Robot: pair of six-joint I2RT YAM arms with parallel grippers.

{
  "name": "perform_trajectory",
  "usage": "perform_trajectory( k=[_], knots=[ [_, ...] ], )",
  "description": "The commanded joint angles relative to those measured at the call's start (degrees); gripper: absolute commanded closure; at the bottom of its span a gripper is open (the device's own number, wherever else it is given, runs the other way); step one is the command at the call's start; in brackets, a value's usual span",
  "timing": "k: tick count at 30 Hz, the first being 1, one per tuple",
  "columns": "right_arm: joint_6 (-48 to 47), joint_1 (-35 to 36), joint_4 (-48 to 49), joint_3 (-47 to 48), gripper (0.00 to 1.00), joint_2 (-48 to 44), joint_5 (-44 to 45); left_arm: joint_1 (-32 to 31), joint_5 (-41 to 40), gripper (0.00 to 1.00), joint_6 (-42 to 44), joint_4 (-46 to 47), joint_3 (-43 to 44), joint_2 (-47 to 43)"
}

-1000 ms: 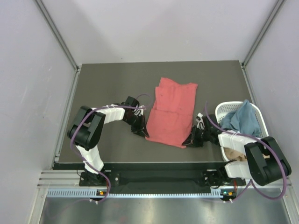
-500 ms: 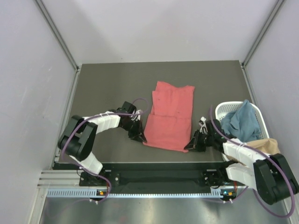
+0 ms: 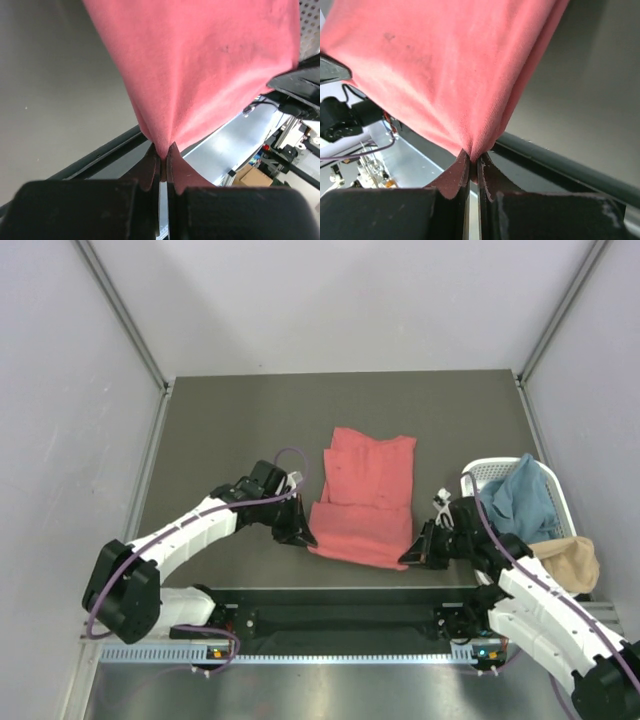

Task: Fold and stack the t-shirts
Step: Fold the tshirt

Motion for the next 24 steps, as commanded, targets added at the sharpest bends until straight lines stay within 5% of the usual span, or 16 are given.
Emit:
perform_trajectory(
  k=[1, 11, 24],
  knots=[
    [-0.5, 0.3, -5.6, 8.5, 1.00, 2.9, 3.0, 0.2, -2.4, 1.00, 0.2, -4.6, 7.1, 1.7],
    [-8.6, -4.3, -8.3, 20.2, 1.00, 16.4, -0.3, 2.6, 2.0, 1.00, 6.5, -12.9, 28.8, 19.3],
    [-6.8, -4.1, -10.4, 3.4, 1.00, 3.1, -4.2, 2.9, 6.3, 1.00, 6.3, -8.6, 8.0, 11.9]
  ],
)
